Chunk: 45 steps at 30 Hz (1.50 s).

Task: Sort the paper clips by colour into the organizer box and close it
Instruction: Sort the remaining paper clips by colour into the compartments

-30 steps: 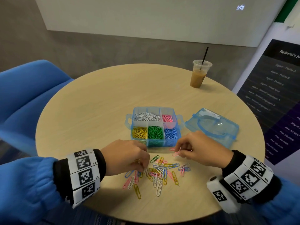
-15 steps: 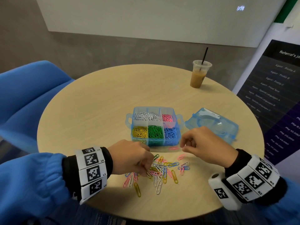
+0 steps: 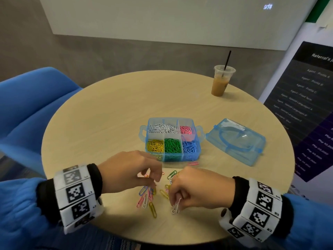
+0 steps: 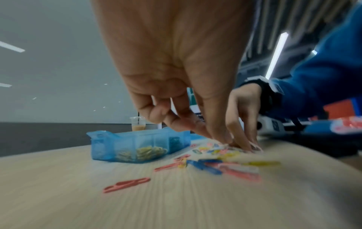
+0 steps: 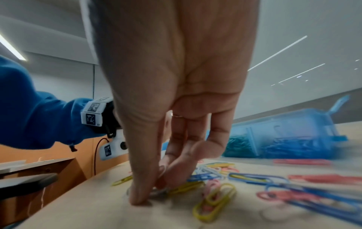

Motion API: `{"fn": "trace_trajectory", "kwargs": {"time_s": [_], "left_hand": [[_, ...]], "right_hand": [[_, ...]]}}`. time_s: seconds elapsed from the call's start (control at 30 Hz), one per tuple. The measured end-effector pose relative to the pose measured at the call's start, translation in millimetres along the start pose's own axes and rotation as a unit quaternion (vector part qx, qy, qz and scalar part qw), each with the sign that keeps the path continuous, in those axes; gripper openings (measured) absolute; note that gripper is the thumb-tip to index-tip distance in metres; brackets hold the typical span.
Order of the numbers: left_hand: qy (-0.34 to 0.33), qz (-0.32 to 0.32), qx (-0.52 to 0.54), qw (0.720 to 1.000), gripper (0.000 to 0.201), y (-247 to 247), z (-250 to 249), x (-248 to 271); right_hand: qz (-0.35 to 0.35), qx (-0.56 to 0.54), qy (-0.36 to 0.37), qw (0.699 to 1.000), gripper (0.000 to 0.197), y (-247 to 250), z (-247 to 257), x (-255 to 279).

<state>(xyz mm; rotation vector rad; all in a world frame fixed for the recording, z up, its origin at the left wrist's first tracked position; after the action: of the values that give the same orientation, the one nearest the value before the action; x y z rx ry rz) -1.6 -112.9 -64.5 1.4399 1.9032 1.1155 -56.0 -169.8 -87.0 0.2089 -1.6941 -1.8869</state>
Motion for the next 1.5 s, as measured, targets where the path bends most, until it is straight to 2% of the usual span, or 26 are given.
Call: {"fn": "trace_trajectory", "kwargs": {"time_s": [0.13,0.23,0.43,0.53,0.67,0.8,0.87,0.93,1.0,1.03,1.1,1.13,1.2,1.3,1.33,1.4,1.5], "left_hand": [[-0.024,0.073,-0.050,0.996,0.012,-15,2,14],[-0.055,0.090,-0.091,0.990,0.013,-30,-2,15],[-0.119,0.074,-0.167,0.976,0.010,-35,-11,13],[-0.125,0.074,-0.166,0.975,0.009,-36,-10,13],[-0.132,0.067,-0.164,0.975,0.015,-36,-8,15],[-0.140,0.034,-0.172,0.974,0.016,-33,-6,16],[-0.130,0.022,-0.153,0.979,0.017,-29,-5,14],[-0.084,0.010,-0.091,0.992,0.015,-24,-1,11],[-0.006,-0.009,0.055,0.998,0.006,-16,6,7],[0.017,-0.032,0.139,0.990,0.004,-11,8,6],[0.071,-0.060,0.294,0.951,0.016,-9,15,3],[0.106,-0.054,0.383,0.916,0.023,-15,19,0],[0.177,-0.039,0.564,0.806,0.029,-36,21,-5],[0.257,-0.021,0.726,0.637,0.031,-63,12,-9],[0.261,-0.013,0.760,0.595,0.031,-68,7,-11],[0.249,-0.006,0.812,0.527,0.025,-73,-3,-15],[0.236,-0.029,0.875,0.422,0.031,-79,-6,-15]], "right_hand": [[0.026,0.052,0.003,0.998,0.009,-3,5,-5],[0.030,0.082,0.008,0.996,0.010,-3,10,-7],[0.060,0.089,-0.003,0.994,0.016,-10,8,-7],[0.053,0.076,-0.008,0.996,0.016,-13,5,-6],[0.017,0.044,-0.018,0.999,0.013,-10,-2,-2],[-0.038,-0.043,-0.053,0.997,0.008,9,-19,4],[-0.084,-0.086,-0.072,0.990,0.011,24,-32,9],[-0.131,-0.123,-0.091,0.979,0.013,38,-43,15],[-0.182,-0.165,-0.106,0.963,0.014,51,-51,20],[-0.207,-0.186,-0.109,0.954,0.014,59,-52,23],[-0.252,-0.213,-0.101,0.938,0.012,74,-50,27],[-0.269,-0.220,-0.093,0.933,0.011,80,-46,28],[-0.284,-0.226,-0.073,0.929,0.010,89,-36,25],[-0.265,-0.210,-0.044,0.940,0.008,87,-17,10],[-0.255,-0.201,-0.037,0.945,0.007,83,-12,5],[-0.243,-0.192,-0.031,0.951,0.009,79,-8,-1],[-0.269,-0.174,-0.046,0.946,0.004,82,-13,3]]}}
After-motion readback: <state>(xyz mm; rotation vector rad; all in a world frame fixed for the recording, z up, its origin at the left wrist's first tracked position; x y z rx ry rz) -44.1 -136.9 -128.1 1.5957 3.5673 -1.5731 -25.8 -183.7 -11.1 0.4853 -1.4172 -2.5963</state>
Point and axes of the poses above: each hand's wrist, its own x-axis away from the middle knuckle, its own y-axis out of the back of the hand, z = x × y, the point moved 10 cm from there along -x, towards the middle knuckle, and after that the axes turned 13 degrees about x, right-handed, at the moved point
